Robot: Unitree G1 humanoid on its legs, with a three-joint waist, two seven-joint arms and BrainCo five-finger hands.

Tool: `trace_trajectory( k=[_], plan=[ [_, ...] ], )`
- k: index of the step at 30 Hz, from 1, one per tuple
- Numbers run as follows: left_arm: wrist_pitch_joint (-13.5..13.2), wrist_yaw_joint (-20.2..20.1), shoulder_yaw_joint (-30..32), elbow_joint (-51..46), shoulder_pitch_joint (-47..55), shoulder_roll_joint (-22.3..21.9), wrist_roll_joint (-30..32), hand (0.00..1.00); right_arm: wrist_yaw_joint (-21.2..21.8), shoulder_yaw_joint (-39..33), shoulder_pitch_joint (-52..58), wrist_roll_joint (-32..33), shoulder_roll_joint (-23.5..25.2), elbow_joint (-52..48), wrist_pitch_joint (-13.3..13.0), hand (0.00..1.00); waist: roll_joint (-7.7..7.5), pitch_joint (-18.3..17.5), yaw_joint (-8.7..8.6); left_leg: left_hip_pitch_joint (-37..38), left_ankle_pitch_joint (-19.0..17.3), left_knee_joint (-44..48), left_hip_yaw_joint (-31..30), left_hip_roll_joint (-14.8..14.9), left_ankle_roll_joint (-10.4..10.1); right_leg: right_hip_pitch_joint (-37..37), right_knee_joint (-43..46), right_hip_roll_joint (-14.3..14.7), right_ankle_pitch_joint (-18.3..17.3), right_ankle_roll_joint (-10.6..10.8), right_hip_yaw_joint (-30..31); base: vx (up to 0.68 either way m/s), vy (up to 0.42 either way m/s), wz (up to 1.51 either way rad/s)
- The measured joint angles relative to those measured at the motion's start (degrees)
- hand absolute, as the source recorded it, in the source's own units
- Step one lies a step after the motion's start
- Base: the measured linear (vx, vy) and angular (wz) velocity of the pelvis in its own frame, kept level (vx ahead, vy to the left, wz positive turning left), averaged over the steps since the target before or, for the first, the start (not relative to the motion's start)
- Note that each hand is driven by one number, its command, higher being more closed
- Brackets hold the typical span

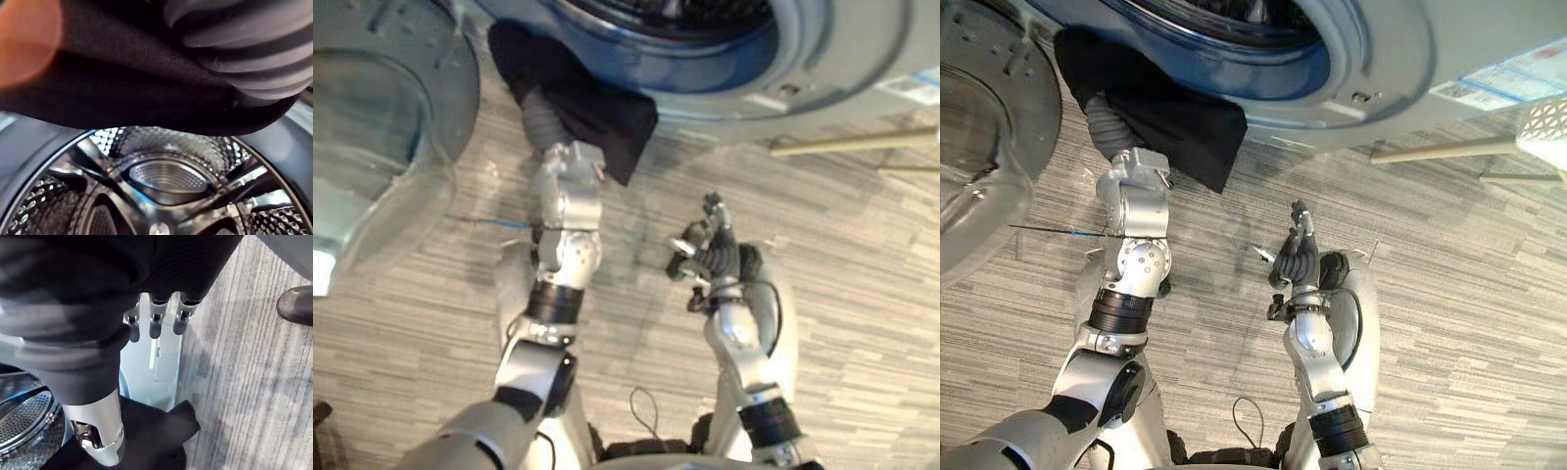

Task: Pick up the laundry basket with both hands and put the clothes into the washing machine.

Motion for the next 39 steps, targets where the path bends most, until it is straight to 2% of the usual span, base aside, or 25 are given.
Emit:
trace_trajectory(
  k=[5, 7, 11, 15, 18, 20, 26, 31, 34, 36, 39],
  plan=[
    [-0.82, 1.58, -0.33, -0.14, -4.15, 0.48, 0.03, 1.00, -1.65, 0.09, -0.74, -0.81, 0.94, -2.94, -0.06, 0.00, -0.81, 0.42, -0.33, -4.15, -0.78, 4.11, -1.07, 0.29, -0.37, -4.67, 3.88, 0.27, -0.75, -0.91, 1.18, 0.02, 0.007, -0.09],
    [-1.18, 2.96, -0.25, -0.12, -7.81, 2.71, -0.18, 1.00, -1.50, 0.36, -0.75, -2.53, 0.88, -4.73, -0.25, 0.00, -1.10, 0.56, -1.23, -6.14, -1.29, 6.06, -1.95, 0.31, -0.44, -6.15, 5.37, 0.40, -0.96, -0.94, 1.24, 0.05, 0.019, -0.09],
    [-1.45, 3.95, -0.55, 0.38, -16.85, 6.58, -3.38, 1.00, -1.10, 0.57, -0.61, -2.78, 0.80, -6.33, -1.15, 0.00, -1.72, 0.86, -1.94, -8.45, -1.39, 7.19, -2.01, 0.28, -0.32, -8.68, 6.32, 0.41, -0.93, -0.96, 1.84, 0.01, 0.009, -0.02],
    [-3.74, 4.79, -3.88, 1.03, -29.75, 10.62, -7.97, 1.00, -0.32, 1.91, -0.64, -2.65, 1.37, -6.66, -1.17, 0.00, -1.87, 0.94, -2.38, -11.01, -1.69, 8.41, -2.11, 0.37, -0.14, -11.56, 7.26, 0.72, -0.73, -1.33, 2.41, 0.03, 0.015, -0.07],
    [-5.14, 4.87, -7.07, 2.95, -38.32, 12.78, -9.05, 1.00, -0.21, 2.30, -0.62, -2.61, 1.36, -9.10, -1.14, 0.00, -1.89, 0.95, -3.34, -12.72, -2.07, 9.21, -2.11, 0.54, 0.39, -13.05, 7.38, 0.80, -0.58, -1.38, 2.54, 0.04, 0.028, -0.09],
    [-6.37, 4.94, -8.85, 3.19, -42.60, 13.91, -10.47, 1.00, -0.23, 2.29, -0.44, -2.58, 1.37, -10.78, -1.13, 0.00, -1.91, 0.99, -3.31, -13.42, -2.47, 9.43, -1.82, 0.98, 0.42, -13.94, 7.31, 1.03, -0.49, -1.25, 2.77, 0.04, 0.027, -0.12],
    [-11.80, 5.08, -12.75, 3.18, -53.29, 17.96, -12.22, 1.00, -0.24, 2.97, 1.46, -2.20, 1.22, -15.59, -1.12, 0.00, -2.09, 1.50, -3.38, -15.71, -3.26, 8.92, -1.04, 1.43, 0.08, -17.07, 6.54, 1.66, -0.36, -1.06, 3.13, 0.05, 0.022, -0.10],
    [-13.67, 6.51, -15.26, 2.55, -54.82, 19.22, -12.04, 1.00, -0.35, 2.75, 3.02, -1.44, 1.20, -20.01, -1.18, 0.00, -1.95, 1.66, -3.36, -17.46, -3.62, 8.85, -0.61, 1.40, 0.07, -19.15, 6.44, 1.55, -0.33, -0.94, 3.47, 0.05, 0.026, -0.02],
    [-14.44, 8.74, -17.60, 0.37, -55.89, 19.54, -8.74, 1.00, -0.37, 2.75, 4.06, 0.26, 1.21, -21.31, -1.29, 0.00, -1.85, 1.72, -3.42, -18.75, -3.63, 8.34, 0.12, 1.40, 0.11, -20.93, 5.91, 1.55, -0.05, -0.44, 4.06, 0.00, 0.000, 0.00],
    [-14.01, 10.13, -18.31, 0.47, -57.15, 19.89, -5.28, 1.00, -0.35, 2.88, 4.84, 0.72, 1.22, -22.28, -1.39, 0.00, -1.70, 1.81, -3.46, -19.41, -3.77, 8.47, 0.51, 1.55, 0.35, -21.84, 5.92, 1.58, 0.02, -0.36, 4.36, 0.02, 0.016, -0.03],
    [-11.66, 12.51, -21.13, 4.28, -59.08, 20.96, 0.70, 1.00, -0.36, 2.83, 4.85, 1.06, 1.23, -23.12, -2.25, 0.00, -1.66, 1.84, -3.51, -19.84, -3.90, 9.14, 0.39, 2.09, 0.59, -21.88, 5.99, 1.75, 0.29, -0.14, 4.25, 0.03, 0.031, -0.09]
  ],
)
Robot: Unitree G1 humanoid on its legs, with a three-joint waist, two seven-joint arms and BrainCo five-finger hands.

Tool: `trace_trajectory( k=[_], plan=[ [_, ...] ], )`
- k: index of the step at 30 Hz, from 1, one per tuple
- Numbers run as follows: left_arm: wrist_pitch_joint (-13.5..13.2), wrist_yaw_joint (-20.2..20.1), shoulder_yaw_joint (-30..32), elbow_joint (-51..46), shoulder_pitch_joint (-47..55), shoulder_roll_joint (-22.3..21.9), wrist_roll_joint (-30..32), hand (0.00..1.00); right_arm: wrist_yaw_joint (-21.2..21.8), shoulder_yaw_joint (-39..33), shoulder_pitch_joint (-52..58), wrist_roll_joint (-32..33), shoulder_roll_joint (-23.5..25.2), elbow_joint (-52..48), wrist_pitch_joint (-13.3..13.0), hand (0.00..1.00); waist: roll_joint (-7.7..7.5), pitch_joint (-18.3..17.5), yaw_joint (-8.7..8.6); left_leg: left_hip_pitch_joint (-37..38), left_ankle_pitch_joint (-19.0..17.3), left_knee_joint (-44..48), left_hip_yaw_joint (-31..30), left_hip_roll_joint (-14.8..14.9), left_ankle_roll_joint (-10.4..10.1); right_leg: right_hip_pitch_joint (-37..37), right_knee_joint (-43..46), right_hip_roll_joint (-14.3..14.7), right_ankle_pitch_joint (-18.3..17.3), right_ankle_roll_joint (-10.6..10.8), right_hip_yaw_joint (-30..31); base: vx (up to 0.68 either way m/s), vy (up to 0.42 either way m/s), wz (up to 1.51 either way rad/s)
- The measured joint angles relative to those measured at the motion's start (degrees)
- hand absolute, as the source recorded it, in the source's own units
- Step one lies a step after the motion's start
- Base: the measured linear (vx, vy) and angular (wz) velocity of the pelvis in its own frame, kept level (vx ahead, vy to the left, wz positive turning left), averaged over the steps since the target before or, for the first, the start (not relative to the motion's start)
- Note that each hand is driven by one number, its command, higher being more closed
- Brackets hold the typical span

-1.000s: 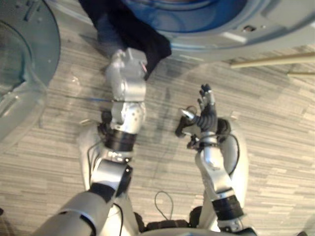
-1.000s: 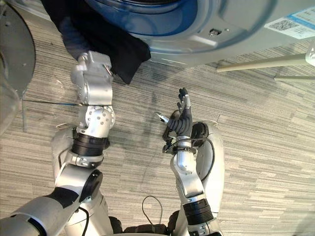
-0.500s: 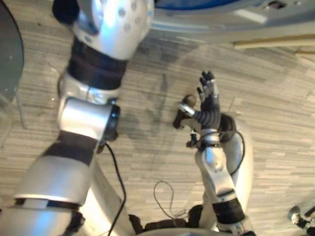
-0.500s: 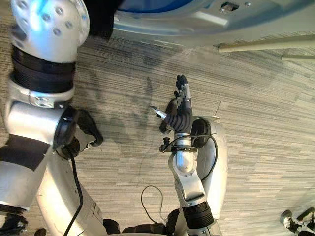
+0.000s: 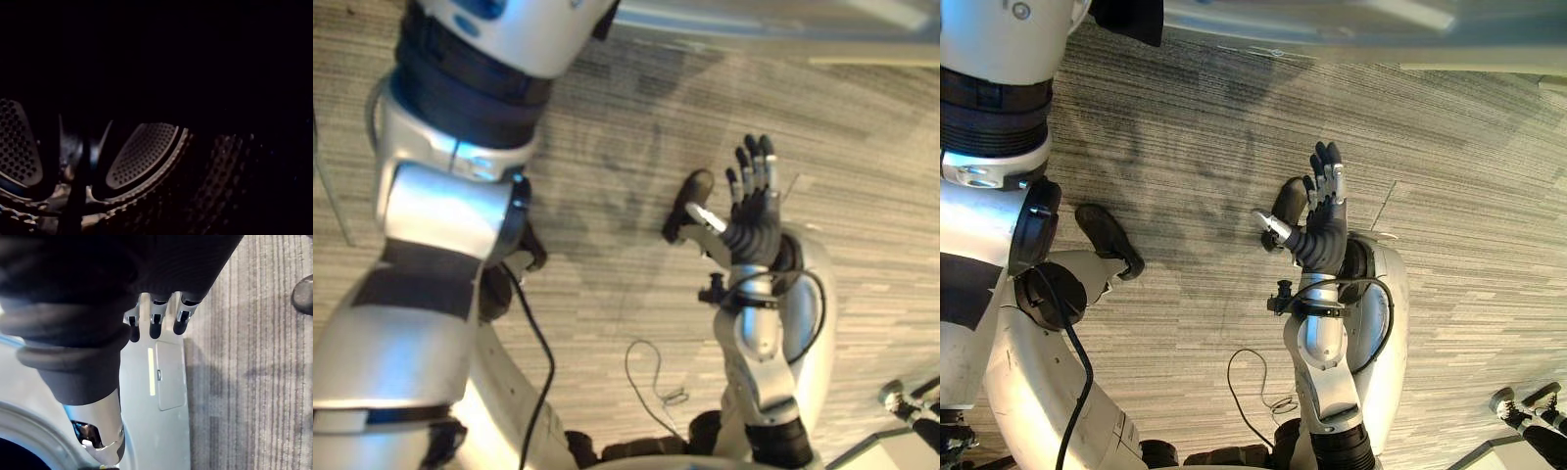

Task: Pick up the laundry basket with both hands and put the clothes into the washing machine.

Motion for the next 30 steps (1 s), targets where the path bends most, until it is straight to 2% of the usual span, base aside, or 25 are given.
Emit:
trace_trajectory(
  k=[2, 4, 5, 6, 7, 8, 10, 13, 16, 18, 21, 23, 24, 25, 26, 27, 28, 30],
  plan=[
    [5.77, -1.14, -4.60, 7.81, -3.99, 1.96, 6.06, 1.00, 0.07, -0.11, 0.16, 1.66, 0.00, -0.07, -0.45, 0.00, 0.03, 0.02, 0.09, -0.37, -0.09, 0.48, -0.20, 0.11, 0.17, -0.10, 0.02, 0.06, 0.24, 0.00, -0.08, 0.03, 0.032, -0.10],
    [15.02, -5.03, -11.66, 18.10, -8.97, 2.82, 16.38, 1.00, 0.19, 0.08, 0.40, 3.80, -0.05, -0.08, -1.68, 0.00, 0.05, 0.03, 0.17, -0.56, -0.52, 1.08, 0.08, 0.32, 0.93, -0.38, 0.07, 0.03, 0.58, 0.05, 0.19, 0.03, 0.031, -0.10],
    [18.03, -5.42, -13.01, 19.79, -9.55, 2.75, 22.97, 1.00, 0.28, 0.32, 0.45, 4.60, -0.10, -0.08, -2.29, 0.00, 0.07, 0.04, 0.15, -0.58, -0.60, 1.22, 0.18, 0.37, 1.05, -0.44, 0.07, 0.03, 0.67, 0.12, 0.29, 0.03, 0.029, -0.06],
    [22.07, -6.44, -16.01, 22.23, -9.80, 2.75, 34.61, 1.00, 0.74, 0.54, 0.59, 6.11, -0.19, -0.10, -3.58, 0.00, 0.12, 0.06, 0.15, -0.59, -0.68, 1.57, 0.42, 0.43, 1.21, -0.63, 0.25, 0.01, 0.70, 0.16, 0.59, 0.03, 0.021, -0.03],
    [23.38, -6.85, -17.92, 23.37, -9.77, 2.79, 39.78, 1.00, 1.22, 0.59, 0.70, 6.58, -0.22, -0.11, -4.38, 0.00, 0.12, 0.06, 0.19, -0.64, -0.69, 1.80, 0.50, 0.45, 1.23, -0.77, 0.42, -0.03, 0.70, 0.16, 0.73, 0.04, 0.023, -0.03],
    [25.37, -8.14, -20.69, 25.39, -9.30, 2.80, 49.02, 1.00, 2.07, 1.34, 0.87, 7.84, -0.30, -0.06, -5.73, 0.00, 0.13, 0.06, 0.19, -0.86, -0.72, 2.21, 0.44, 0.47, 1.28, -0.92, 0.72, -0.06, 0.69, 0.18, 0.79, 0.03, 0.015, -0.03],
    [27.46, -9.13, -21.45, 25.95, -8.54, 3.18, 61.09, 1.00, 2.42, 1.72, 1.28, 8.39, -0.42, 0.42, -8.07, 0.00, 0.16, 0.07, 0.33, -1.16, -0.82, 2.40, 0.37, 0.60, 1.46, -1.08, 0.98, -0.12, 0.67, 0.19, 0.72, 0.04, 0.011, 0.00],
    [28.60, -9.24, -24.32, 27.07, -8.66, 4.07, 69.92, 1.00, 2.36, 1.93, 1.91, 9.87, -0.85, 1.71, -9.54, 0.00, 0.31, 0.14, 0.78, -1.32, -0.96, 2.26, 0.59, 0.96, 1.68, -1.23, 0.87, -0.12, 0.65, 0.20, 0.71, 0.01, 0.001, 0.01],
    [29.95, -9.20, -25.86, 27.92, -11.74, 4.38, 75.45, 1.00, 2.43, 3.11, 4.16, 11.70, -1.31, 2.64, -11.46, 0.00, 0.96, 0.46, 1.87, -2.37, -0.93, 1.26, 1.06, 1.19, 1.70, -2.35, -0.26, -0.02, 0.79, 0.60, 0.56, 0.00, 0.007, -0.05],
    [31.24, -8.99, -25.76, 29.19, -13.52, 4.08, 76.16, 1.00, 2.32, 3.87, 4.62, 12.59, -1.35, 3.01, -11.65, 0.00, 1.02, 0.49, 1.90, -3.04, -0.92, 1.04, 1.06, 1.22, 1.71, -2.87, -0.67, -0.02, 1.16, 0.34, 0.35, 0.02, 0.025, -0.10],
    [33.16, -7.15, -22.89, 32.57, -13.72, 3.35, 72.27, 1.00, 2.29, 3.95, 4.84, 12.72, -1.38, 3.01, -12.99, 0.00, 1.04, 0.51, 1.81, -3.47, -0.87, 0.81, 1.17, 1.34, 1.80, -3.11, -1.37, -0.01, 1.59, 0.55, 0.22, 0.02, 0.031, -0.08],
    [33.07, -3.91, -18.99, 32.56, -14.54, 2.54, 65.25, 1.00, 2.01, 3.97, 5.50, 13.02, -1.37, 2.26, -13.02, 0.00, 1.05, 0.51, 2.01, -4.26, -0.80, 0.30, 1.30, 1.37, 1.75, -3.73, -2.14, -0.02, 1.93, 0.93, 0.06, 0.00, 0.032, -0.12],
    [32.29, -2.69, -16.43, 32.53, -14.86, 2.10, 59.25, 1.00, 1.74, 3.97, 5.56, 13.12, -1.37, 2.02, -12.90, 0.00, 1.07, 0.52, 1.95, -4.70, -0.67, 0.28, 1.12, 1.46, 1.94, -3.80, -2.37, -0.02, 2.07, 0.96, -0.23, 0.01, 0.030, -0.11],
    [30.98, -2.56, -14.12, 32.54, -14.85, 1.70, 51.05, 1.00, 1.09, 3.91, 5.56, 13.06, -1.36, 1.89, -12.43, 0.00, 1.07, 0.52, 1.98, -4.74, -0.60, 0.31, 1.11, 1.47, 2.02, -3.80, -2.36, -0.04, 2.28, 0.60, -0.25, 0.02, 0.037, -0.09],
    [30.74, -2.56, -13.04, 32.54, -14.85, 1.73, 48.54, 1.00, 0.97, 3.90, 5.56, 13.06, -1.36, 1.90, -12.23, 0.00, 1.06, 0.52, 1.98, -4.73, -0.60, 0.33, 1.12, 1.47, 2.02, -3.80, -2.37, -0.04, 2.29, 0.58, -0.25, 0.02, 0.024, -0.04],
    [29.65, -2.81, -11.28, 32.59, -14.85, 1.79, 43.20, 1.00, 0.76, 3.87, 5.56, 12.82, -1.36, 1.92, -11.70, 0.00, 1.06, 0.52, 1.99, -4.74, -0.60, 0.42, 1.07, 1.47, 2.02, -3.77, -2.33, -0.06, 2.36, 0.49, -0.28, 0.03, 0.032, -0.03],
    [28.19, -3.02, -7.91, 32.60, -14.85, 1.90, 34.85, 1.00, 0.01, 3.80, 5.62, 12.08, -1.36, 2.10, -10.10, 0.00, 1.03, 0.50, 2.11, -4.77, -0.53, 0.42, 1.03, 1.48, 2.01, -3.77, -2.41, -0.04, 2.56, 0.43, -0.34, 0.02, 0.024, -0.04],
    [26.73, -4.36, -3.62, 32.78, -14.85, 2.96, 26.83, 1.00, -0.20, 3.63, 5.60, 11.90, -1.35, 2.44, -8.17, 0.00, 1.04, 0.49, 2.39, -4.78, -0.35, -0.01, 1.04, 1.74, 2.10, -3.57, -3.02, 0.03, 2.82, 0.32, -0.70, 0.01, 0.021, -0.06]
  ],
)
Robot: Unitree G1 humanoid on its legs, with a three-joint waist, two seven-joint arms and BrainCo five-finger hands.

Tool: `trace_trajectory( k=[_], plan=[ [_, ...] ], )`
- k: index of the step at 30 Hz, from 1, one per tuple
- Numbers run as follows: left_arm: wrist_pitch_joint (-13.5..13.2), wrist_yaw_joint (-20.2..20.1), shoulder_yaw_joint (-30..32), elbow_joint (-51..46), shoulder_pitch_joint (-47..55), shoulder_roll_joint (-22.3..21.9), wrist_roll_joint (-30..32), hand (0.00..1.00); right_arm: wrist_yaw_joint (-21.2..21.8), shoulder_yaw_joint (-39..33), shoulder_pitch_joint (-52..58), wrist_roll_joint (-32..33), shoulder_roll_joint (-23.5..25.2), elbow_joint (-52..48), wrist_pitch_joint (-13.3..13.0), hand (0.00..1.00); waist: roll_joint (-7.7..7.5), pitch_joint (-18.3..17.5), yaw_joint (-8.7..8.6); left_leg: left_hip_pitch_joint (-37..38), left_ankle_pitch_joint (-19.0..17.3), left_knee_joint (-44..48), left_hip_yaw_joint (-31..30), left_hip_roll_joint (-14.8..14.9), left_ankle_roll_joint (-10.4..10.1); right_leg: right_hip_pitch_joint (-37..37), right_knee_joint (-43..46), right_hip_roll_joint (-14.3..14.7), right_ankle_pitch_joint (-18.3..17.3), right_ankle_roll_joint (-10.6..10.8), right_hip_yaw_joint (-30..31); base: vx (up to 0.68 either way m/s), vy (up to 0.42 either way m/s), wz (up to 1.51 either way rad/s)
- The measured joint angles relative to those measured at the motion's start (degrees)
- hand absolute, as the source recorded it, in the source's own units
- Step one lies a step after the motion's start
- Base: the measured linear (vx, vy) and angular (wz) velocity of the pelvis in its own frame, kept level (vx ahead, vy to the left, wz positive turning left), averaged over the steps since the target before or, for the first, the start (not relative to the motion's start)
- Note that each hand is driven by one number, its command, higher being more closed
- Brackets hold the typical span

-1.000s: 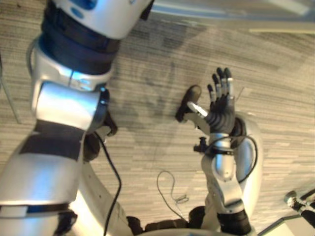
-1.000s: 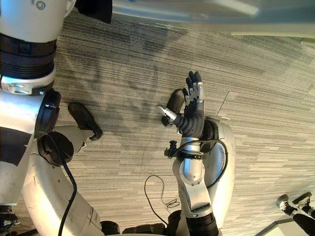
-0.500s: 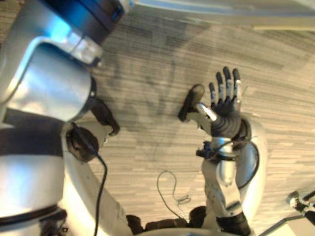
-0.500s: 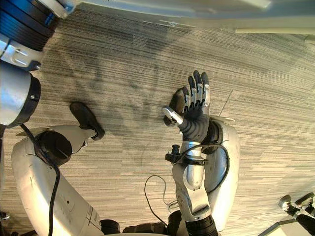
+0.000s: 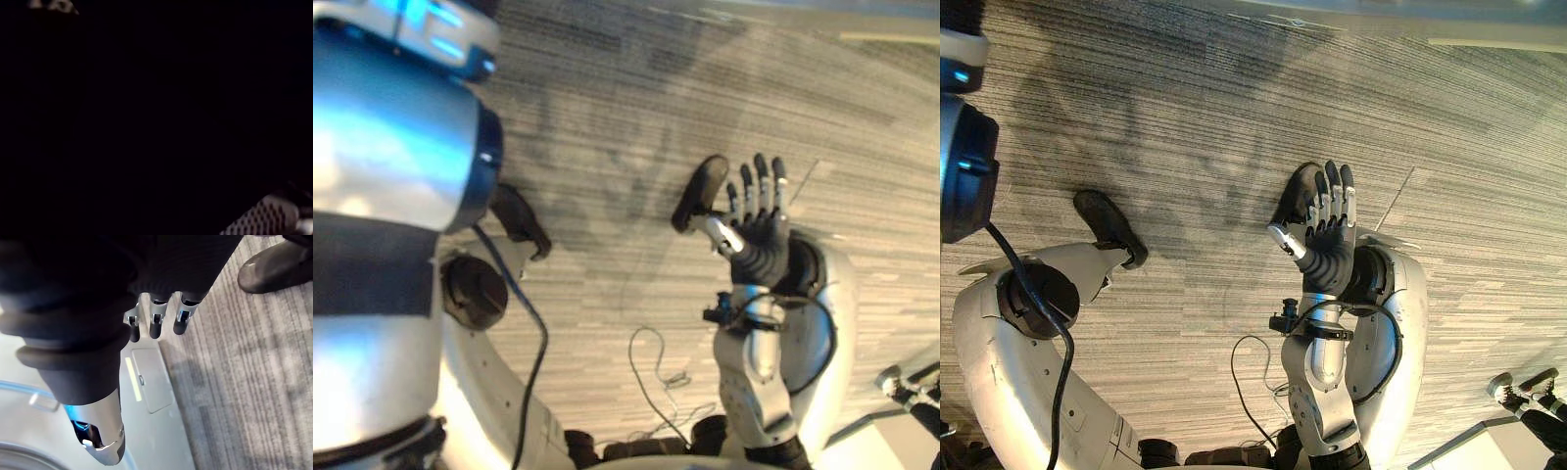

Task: Pick up the laundry basket with both hands and put the clothes into the washing machine.

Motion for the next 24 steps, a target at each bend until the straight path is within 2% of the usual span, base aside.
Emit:
trace_trajectory(
  k=[2, 7, 9, 10, 11, 15, 16, 17, 19, 21, 23, 24],
  plan=[
    [-0.74, -1.06, 2.62, 0.41, 0.01, 0.20, -5.35, 1.00, 0.01, -0.56, -0.13, 0.00, 0.06, 0.90, 1.14, 0.00, 0.03, 0.00, 0.86, 0.13, 0.31, -0.91, -0.21, 0.30, -0.07, 0.66, -0.93, 0.10, 0.17, -0.20, -0.91, 0.01, 0.016, -0.08],
    [-6.20, -0.87, 3.60, 0.59, -0.61, 4.51, -26.38, 1.00, -0.11, -2.18, -0.32, -3.08, 0.10, 2.03, 4.09, 0.00, -0.52, -0.39, 1.92, 1.09, 1.78, -2.49, -0.10, 0.30, -0.25, 1.57, -1.41, -0.36, 0.50, -0.81, -1.80, 0.01, 0.003, 0.06],
    [-7.94, -0.80, 3.29, 0.59, -0.68, 4.88, -30.66, 1.00, -0.11, -2.93, -1.27, -3.52, -0.10, 3.93, 4.64, 0.00, -0.43, -0.51, 2.58, 2.20, 2.10, -3.10, -0.37, 0.36, -0.36, 3.04, -1.86, -0.64, 0.55, -0.94, -2.63, 0.01, 0.006, 0.07],
    [-9.56, -0.74, 1.52, 0.53, -1.30, 5.23, -31.89, 1.00, 0.04, -3.64, -1.43, -3.50, -0.50, 4.40, 4.71, 0.00, -0.26, -0.61, 3.21, 3.45, 2.33, -3.79, -0.37, 0.39, -0.49, 4.43, -2.43, -0.79, 0.55, -0.97, -3.16, 0.01, 0.005, 0.10],
    [-9.76, -0.70, 0.90, 0.53, -1.62, 5.47, -31.94, 1.00, 0.06, -3.70, -1.43, -3.50, -0.60, 4.35, 4.70, 0.00, -0.17, -0.66, 3.29, 3.61, 2.42, -3.95, -0.40, 0.40, -0.46, 4.71, -2.59, -0.81, 0.56, -0.99, -3.33, 0.01, 0.006, 0.05],
    [-14.35, -1.03, -7.37, -3.66, -7.23, 8.42, -33.43, 1.00, 1.14, -5.02, -0.40, -3.29, -1.93, 2.78, 4.49, 0.00, 0.00, -1.14, 3.31, 4.27, 2.82, -4.68, -0.88, 0.47, -0.29, 6.91, -4.01, -0.88, 0.84, -1.46, -4.83, 0.03, 0.025, -0.03],
    [-15.83, -2.88, -15.19, -5.76, -8.38, 9.53, -27.90, 1.00, 4.22, -5.90, 3.09, -2.34, -4.10, 2.41, 3.71, 0.00, 0.25, -1.95, 3.12, 5.25, 2.73, -4.62, -1.50, 0.40, -0.14, 9.13, -4.42, -1.09, 0.79, -1.38, -5.88, 0.07, 0.070, -0.02],
    [-14.75, -4.70, -17.22, -5.76, -8.38, 10.08, -25.76, 0.00, 4.83, -6.11, 3.04, -2.06, -4.12, 2.60, 3.66, 0.00, 0.25, -1.95, 3.11, 5.81, 2.69, -4.66, -1.39, 0.40, -0.07, 9.64, -4.42, -1.06, 0.74, -1.30, -5.83, 0.07, 0.062, 0.05],
    [-13.20, -6.48, -19.84, -5.74, -8.38, 10.16, -23.09, 0.00, 5.33, -6.10, 3.11, -1.94, -4.12, 3.08, 3.60, 0.00, 0.22, -2.03, 3.08, 6.60, 2.65, -4.80, -1.39, 0.40, -0.02, 10.44, -4.50, -1.03, 0.69, -1.23, -5.84, 0.01, 0.007, 0.04],
    [-12.26, -8.19, -21.46, -4.10, -7.98, 9.46, -20.70, 0.00, 5.42, -6.39, 3.04, -1.66, -3.97, 4.60, 3.48, 0.00, 0.61, -3.86, 2.96, 6.09, 2.63, -4.81, -1.60, 0.36, 0.02, 10.36, -4.56, -0.94, 0.61, -1.09, -6.16, 0.00, 0.000, 0.00],
    [-6.11, -12.44, -20.92, 0.17, -7.88, 7.63, -4.84, 0.00, 6.76, -7.26, 3.03, -1.06, -2.78, 6.30, 3.35, 0.00, 0.61, -5.06, 2.70, 6.10, 2.61, -4.42, -1.62, 0.33, 0.05, 10.35, -3.85, -1.01, 0.21, -0.73, -5.90, 0.04, 0.012, 0.07],
    [-4.00, -13.66, -20.90, 1.62, -7.67, 6.95, 0.02, 0.00, 6.86, -7.25, 2.98, -0.99, -2.68, 6.85, 3.37, 0.00, 0.61, -5.40, 2.63, 6.01, 2.59, -4.14, -1.61, 0.33, 0.07, 10.23, -3.40, -1.03, -0.07, -0.62, -5.70, 0.04, 0.008, 0.10]
  ],
)
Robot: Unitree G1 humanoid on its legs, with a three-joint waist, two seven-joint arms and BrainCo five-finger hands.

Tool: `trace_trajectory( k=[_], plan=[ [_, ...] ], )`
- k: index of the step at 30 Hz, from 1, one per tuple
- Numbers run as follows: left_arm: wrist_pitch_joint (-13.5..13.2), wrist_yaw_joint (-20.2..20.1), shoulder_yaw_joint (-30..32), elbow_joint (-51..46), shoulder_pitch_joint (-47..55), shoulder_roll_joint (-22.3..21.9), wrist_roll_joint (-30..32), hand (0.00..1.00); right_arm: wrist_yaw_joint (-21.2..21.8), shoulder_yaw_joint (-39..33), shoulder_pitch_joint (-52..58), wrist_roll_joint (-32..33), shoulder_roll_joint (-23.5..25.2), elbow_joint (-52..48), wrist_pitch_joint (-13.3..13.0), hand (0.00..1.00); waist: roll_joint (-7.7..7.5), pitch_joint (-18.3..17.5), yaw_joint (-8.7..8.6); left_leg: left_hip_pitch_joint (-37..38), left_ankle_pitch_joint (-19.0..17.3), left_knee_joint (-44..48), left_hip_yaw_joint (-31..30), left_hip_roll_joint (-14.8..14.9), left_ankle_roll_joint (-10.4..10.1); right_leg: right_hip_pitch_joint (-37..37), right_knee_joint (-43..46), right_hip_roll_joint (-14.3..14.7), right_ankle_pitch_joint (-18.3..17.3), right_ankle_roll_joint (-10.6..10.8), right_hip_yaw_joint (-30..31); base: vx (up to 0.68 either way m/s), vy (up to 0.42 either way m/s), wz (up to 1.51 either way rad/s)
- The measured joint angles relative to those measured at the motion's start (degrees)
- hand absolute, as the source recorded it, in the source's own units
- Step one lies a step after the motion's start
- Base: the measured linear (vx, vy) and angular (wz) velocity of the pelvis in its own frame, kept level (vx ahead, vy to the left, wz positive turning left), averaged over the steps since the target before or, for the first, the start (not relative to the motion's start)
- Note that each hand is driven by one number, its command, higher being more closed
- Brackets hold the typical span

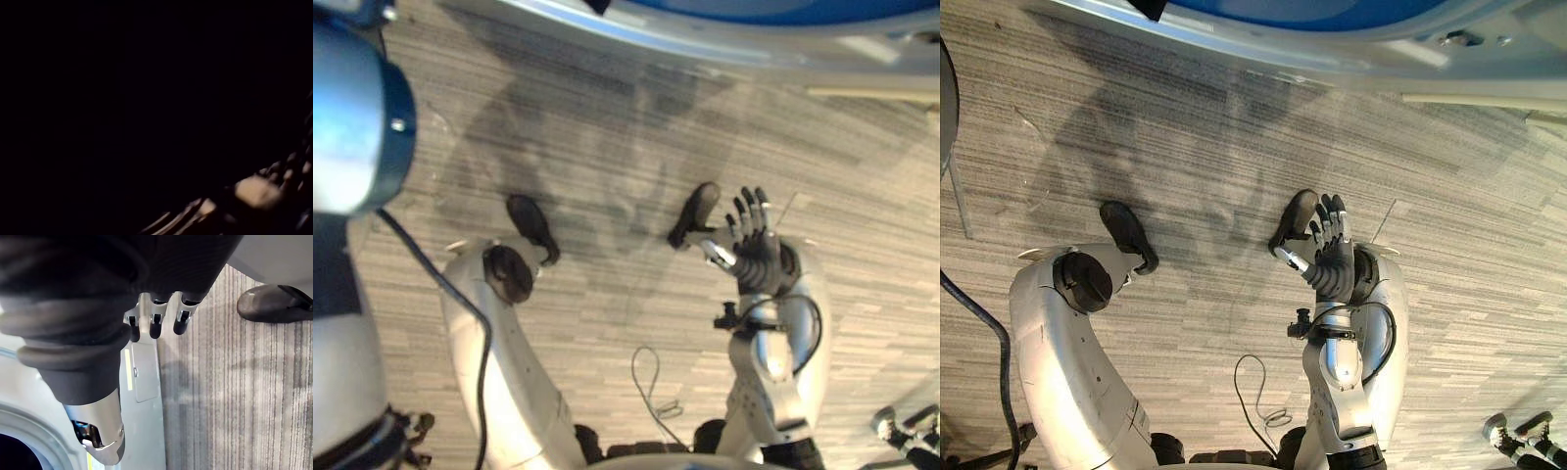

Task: Pick up the laundry basket with both hands and put the clothes into the washing machine.

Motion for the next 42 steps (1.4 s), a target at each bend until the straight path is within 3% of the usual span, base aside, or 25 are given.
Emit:
trace_trajectory(
  k=[3, 7, 11, 16, 18, 20, 25, 30, 36, 38, 42],
  plan=[
    [4.62, -2.49, 1.43, 3.94, 2.61, -1.58, 13.26, 0.00, 1.01, 0.13, -0.05, 1.35, 0.12, 0.48, 0.05, 0.00, -0.02, -0.22, -0.17, -0.26, -0.22, 1.41, -0.39, 0.20, 0.15, -0.34, 1.70, -0.03, -0.62, -0.43, 0.37, 0.04, 0.001, 0.05],
    [7.09, -5.33, 5.95, 7.15, 8.50, -2.61, 22.20, 0.00, 1.04, 0.80, -0.83, 2.28, 0.85, 1.13, 0.09, 0.00, -0.03, -0.22, -1.39, -1.22, -0.35, 2.94, -1.46, 0.34, 0.09, -0.66, 3.10, 0.04, -0.94, -0.47, 0.21, 0.04, -0.001, -0.02],
    [7.36, -8.06, 6.53, 7.12, 13.94, -4.75, 26.63, 0.00, 0.99, 0.93, -0.91, 2.27, 1.33, 2.19, 0.47, 0.00, -0.03, -0.22, -1.40, -1.05, -0.47, 3.31, -1.34, 0.47, 0.16, -0.62, 3.59, -0.03, -0.99, -0.52, 0.50, 0.02, 0.002, 0.02],
    [7.16, -9.57, 10.77, 2.04, 25.82, -6.60, 26.84, 0.00, 0.94, 1.38, -1.48, 2.21, 1.84, 3.94, 0.89, 0.00, -0.07, -0.25, -1.52, 0.10, -0.47, 3.93, -0.98, 0.52, 0.15, -0.32, 4.86, -0.18, -1.20, -0.87, 1.43, 0.03, -0.007, 0.08],
    [7.00, -7.86, 13.40, -3.40, 33.43, -7.55, 26.00, 0.00, 0.74, 1.85, -1.49, 1.57, 1.82, 4.63, 0.91, 0.00, -0.08, -0.35, -1.54, 0.26, -0.46, 4.33, -1.05, 0.24, 0.10, -0.32, 5.92, -0.78, -1.85, -1.10, 1.64, 0.03, -0.027, 0.18],
    [6.15, -1.00, 20.55, -10.31, 42.24, -11.04, 23.89, 0.00, 0.33, 1.95, -1.47, 0.91, 1.86, 6.35, 0.94, 0.00, -0.19, -0.42, -1.31, -0.13, -0.30, 5.16, -1.60, 0.31, -0.20, -0.42, 7.50, -1.10, -2.73, -1.46, 1.72, 0.03, -0.044, 0.20],
    [6.66, 10.71, 28.26, -22.10, 52.39, -16.47, 24.18, 0.00, -1.79, 3.20, -1.44, -3.51, 1.75, 6.47, 0.29, 0.00, -0.31, -0.49, -1.24, -0.94, 0.22, 5.47, -1.35, 2.11, -0.93, -1.20, 9.26, -1.30, -4.11, -1.81, 1.91, 0.03, -0.043, 0.11],
    [7.65, 12.86, 33.66, -32.62, 60.44, -16.43, 27.66, 0.00, -2.82, 3.59, -1.42, -5.19, 1.79, 6.12, 0.02, 0.00, -0.31, -0.49, -1.24, -1.39, 0.25, 7.37, -2.55, 2.12, -1.15, -1.66, 12.13, -1.67, -5.49, -3.12, 1.91, 0.06, -0.025, 0.05],
    [7.81, 10.97, 42.08, -47.85, 75.92, -11.56, 30.15, 0.00, -2.54, 3.41, -1.42, -5.64, 1.48, 5.21, 0.53, 0.00, -0.04, -0.64, -0.40, -1.38, 0.07, 8.89, -3.86, 2.02, -1.67, -1.81, 14.89, -1.86, -7.17, -3.44, 2.07, 0.03, -0.023, 0.07],
    [7.34, 8.80, 45.91, -51.10, 80.97, -13.16, 30.18, 0.00, -1.79, 3.47, -1.42, -5.63, 0.95, 5.17, 1.31, 0.00, 1.13, -1.71, -0.20, -1.79, 0.07, 9.42, -3.83, 2.12, -1.79, -2.61, 15.94, -2.00, -7.74, -3.49, 2.54, 0.03, -0.019, 0.08],
    [6.88, 9.41, 55.24, -56.46, 88.84, -17.96, 30.11, 0.00, -1.37, 3.98, -1.29, -5.62, 0.66, 5.07, 2.29, 0.00, 2.38, -3.32, -0.30, -1.62, -0.39, 10.26, -4.48, 2.27, -2.61, -2.86, 17.64, -1.89, -8.97, -4.13, 2.66, 0.05, -0.016, 0.03]
  ],
)
